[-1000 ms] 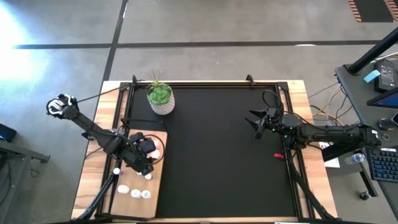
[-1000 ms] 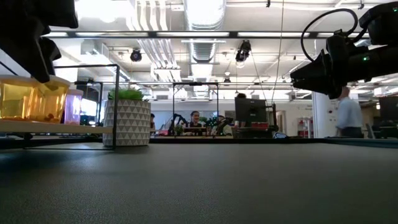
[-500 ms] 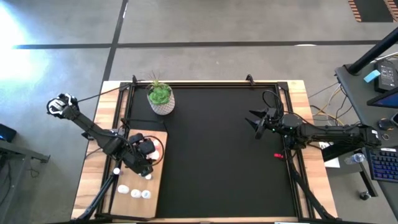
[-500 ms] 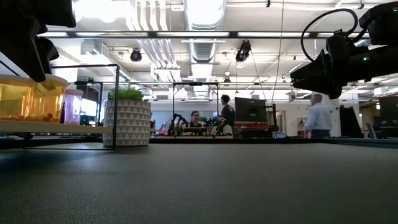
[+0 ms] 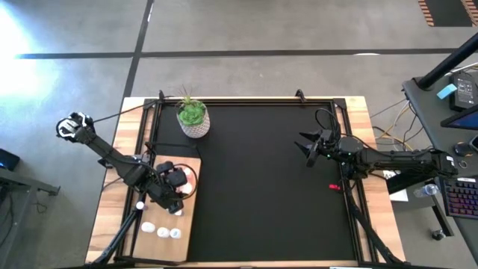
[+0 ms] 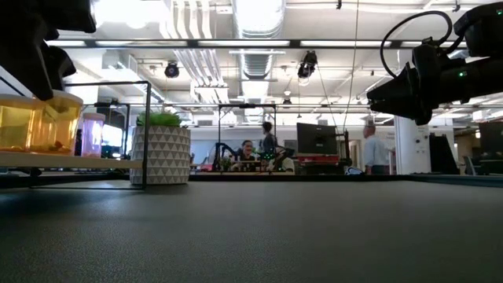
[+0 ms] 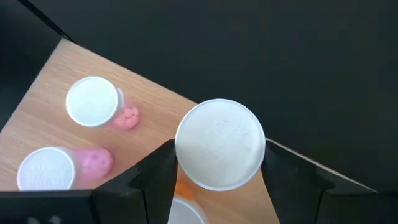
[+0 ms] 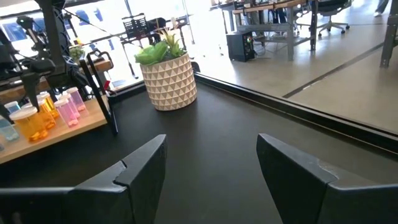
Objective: Pick and place medicine bottles onto shelf by color
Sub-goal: Put the orange pill bottle on the shelf aligned with the other orange pill bottles, then return to Home Position
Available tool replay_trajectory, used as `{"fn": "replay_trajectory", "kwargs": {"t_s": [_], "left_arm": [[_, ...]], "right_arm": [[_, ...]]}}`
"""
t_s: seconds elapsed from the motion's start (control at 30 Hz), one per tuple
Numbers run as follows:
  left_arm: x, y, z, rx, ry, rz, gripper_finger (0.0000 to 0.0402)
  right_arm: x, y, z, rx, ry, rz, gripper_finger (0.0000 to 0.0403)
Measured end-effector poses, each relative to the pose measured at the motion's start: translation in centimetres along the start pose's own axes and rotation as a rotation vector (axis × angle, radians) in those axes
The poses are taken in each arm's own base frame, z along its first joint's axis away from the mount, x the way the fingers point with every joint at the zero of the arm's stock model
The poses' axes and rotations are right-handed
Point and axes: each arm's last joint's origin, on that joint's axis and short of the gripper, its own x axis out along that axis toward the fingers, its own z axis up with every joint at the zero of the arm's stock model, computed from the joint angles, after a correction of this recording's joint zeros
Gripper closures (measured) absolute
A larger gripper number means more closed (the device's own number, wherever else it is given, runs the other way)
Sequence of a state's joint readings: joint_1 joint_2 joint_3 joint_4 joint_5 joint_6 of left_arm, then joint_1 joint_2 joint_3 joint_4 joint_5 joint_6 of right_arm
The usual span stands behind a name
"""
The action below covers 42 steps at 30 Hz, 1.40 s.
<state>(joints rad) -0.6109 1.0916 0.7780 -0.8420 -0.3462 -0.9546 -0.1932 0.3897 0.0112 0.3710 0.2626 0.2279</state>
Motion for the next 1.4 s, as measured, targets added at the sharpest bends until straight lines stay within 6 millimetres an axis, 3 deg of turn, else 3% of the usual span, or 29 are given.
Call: {"fn": "replay_trajectory", "kwargs": {"t_s": [0.27,0.7,0.9,1.07,1.27,1.4], "left_arm": [[0.0,0.0,-0.1,0.002,0.009,-0.001,0.0203],[-0.6,0.0,0.1,-0.014,0.004,-0.029,0.0149],[-2.8,0.3,1.1,-0.002,-0.09,-0.088,0.0134],[-5.9,1.1,2.0,0.18,-0.226,-0.143,0.0131],[-8.8,2.4,3.1,0.293,-0.51,-0.078,0.0131],[-9.8,3.3,3.0,0.283,-0.573,-0.071,0.0131]], "right_arm": [[0.0,0.0,0.0,0.0,0.0,0.0,0.0165],[0.0,0.0,0.0,0.0,0.0,0.0,0.0165],[0.0,0.0,0.0,0.0,0.0,0.0,0.0165],[0.0,0.0,0.0,0.0,0.0,0.0,0.0165],[0.0,0.0,0.0,0.0,0.0,0.001,0.0165],[0.0,0.0,0.0,0.0,0.0,0.001,0.0165]]}}
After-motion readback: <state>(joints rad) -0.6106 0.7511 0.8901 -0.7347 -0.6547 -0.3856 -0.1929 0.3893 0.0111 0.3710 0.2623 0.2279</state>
